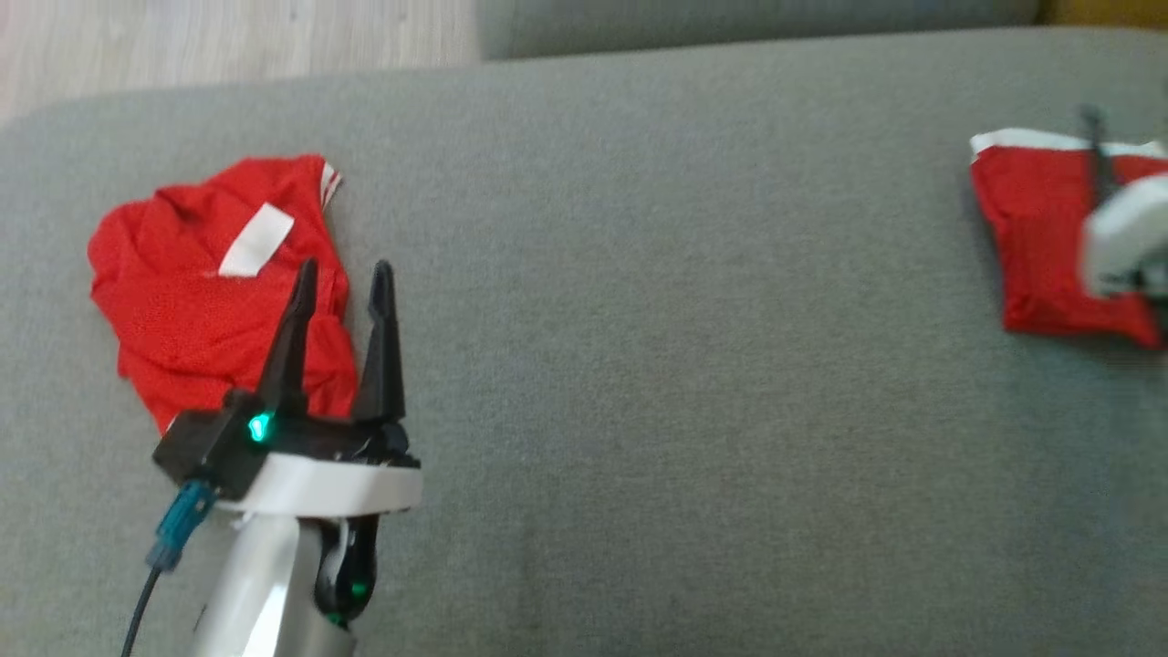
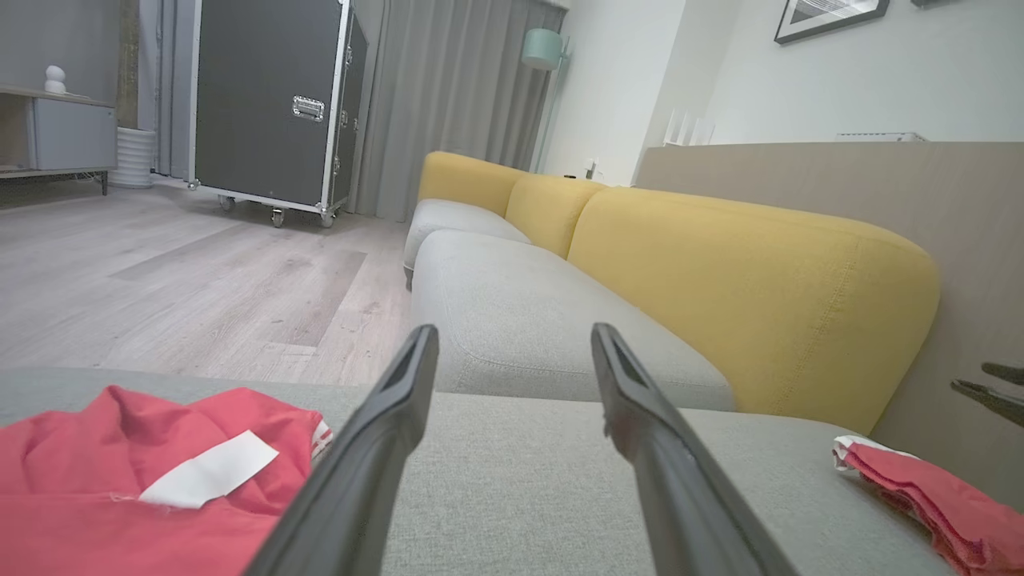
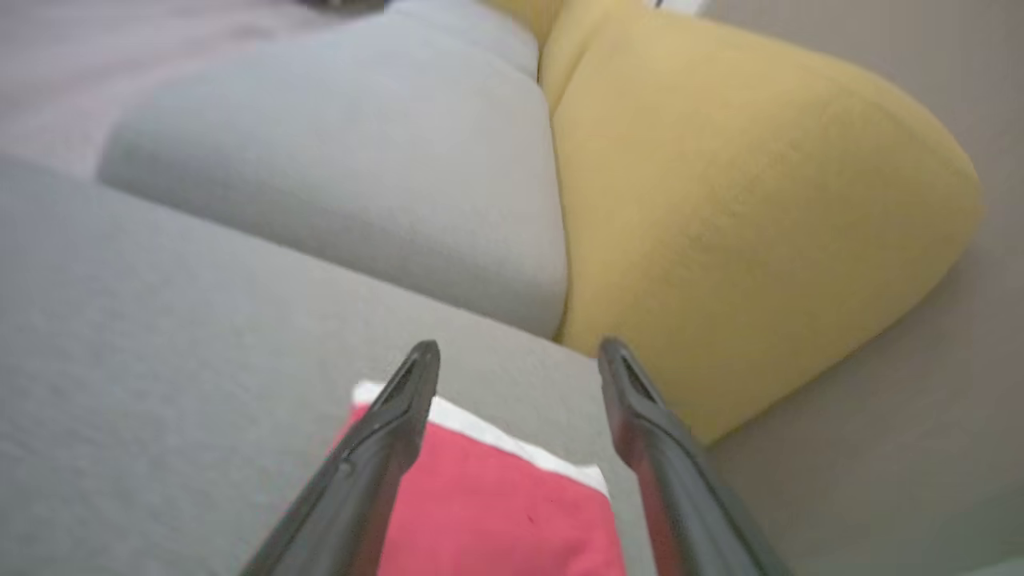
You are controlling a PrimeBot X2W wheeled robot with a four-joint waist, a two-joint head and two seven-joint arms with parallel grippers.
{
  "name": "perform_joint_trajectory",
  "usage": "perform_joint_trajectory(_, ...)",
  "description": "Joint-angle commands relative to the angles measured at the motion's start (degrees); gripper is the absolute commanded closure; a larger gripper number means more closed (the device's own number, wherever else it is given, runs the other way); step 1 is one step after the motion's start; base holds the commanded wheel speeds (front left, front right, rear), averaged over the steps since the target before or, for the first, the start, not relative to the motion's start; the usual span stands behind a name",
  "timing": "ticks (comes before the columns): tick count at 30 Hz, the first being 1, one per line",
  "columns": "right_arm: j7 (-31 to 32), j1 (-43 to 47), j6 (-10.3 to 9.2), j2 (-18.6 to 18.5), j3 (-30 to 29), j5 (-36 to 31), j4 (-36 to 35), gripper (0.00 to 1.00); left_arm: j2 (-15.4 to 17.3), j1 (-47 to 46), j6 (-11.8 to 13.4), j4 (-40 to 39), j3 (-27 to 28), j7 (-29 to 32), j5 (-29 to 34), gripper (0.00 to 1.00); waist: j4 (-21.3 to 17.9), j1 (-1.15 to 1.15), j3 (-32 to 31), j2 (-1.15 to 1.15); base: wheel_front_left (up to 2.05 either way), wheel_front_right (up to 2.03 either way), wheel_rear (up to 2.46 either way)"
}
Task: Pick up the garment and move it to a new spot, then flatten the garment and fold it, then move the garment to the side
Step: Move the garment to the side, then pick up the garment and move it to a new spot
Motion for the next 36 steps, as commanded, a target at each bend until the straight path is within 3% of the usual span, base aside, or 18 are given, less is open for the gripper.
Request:
perform_joint_trajectory(1,-2.2,0.8,-0.05,3.0,0.0,1.7,-3.8,0.00,1.0,0.1,0.1,-2.4,2.8,-0.4,0.5,0.00,-1.3,0.01,-2.6,0.00,0.00,0.00,0.00)
perform_joint_trajectory(8,-4.9,4.9,-0.05,14.2,-2.2,9.3,-17.1,0.00,0.6,2.9,0.1,-3.9,5.0,-0.4,1.0,0.00,-2.1,0.01,-6.6,0.00,0.00,0.00,0.00)
perform_joint_trajectory(14,-5.2,13.3,-0.05,19.4,-3.5,14.0,-28.3,0.00,0.3,5.3,0.1,-4.2,6.1,-0.4,1.0,0.00,-2.0,0.01,-8.5,0.00,0.00,0.00,0.00)
perform_joint_trajectory(22,-5.2,31.0,-0.05,20.5,-1.6,21.8,-40.9,0.00,-0.1,8.6,0.1,-3.4,6.2,-0.4,0.8,0.00,-1.1,0.01,-9.9,0.00,0.00,0.00,0.00)
perform_joint_trajectory(25,-5.2,37.7,-0.05,20.6,-2.0,21.4,-44.3,0.00,-0.3,9.7,0.1,-2.6,6.1,-0.4,0.8,0.00,-0.7,0.01,-10.0,0.00,0.00,0.00,0.00)
perform_joint_trajectory(36,-5.2,41.9,-0.05,20.6,-1.3,20.6,-47.1,0.00,-0.5,10.3,0.1,-1.6,6.5,-0.4,1.0,0.00,-0.6,0.01,-10.2,0.00,0.00,0.00,0.00)
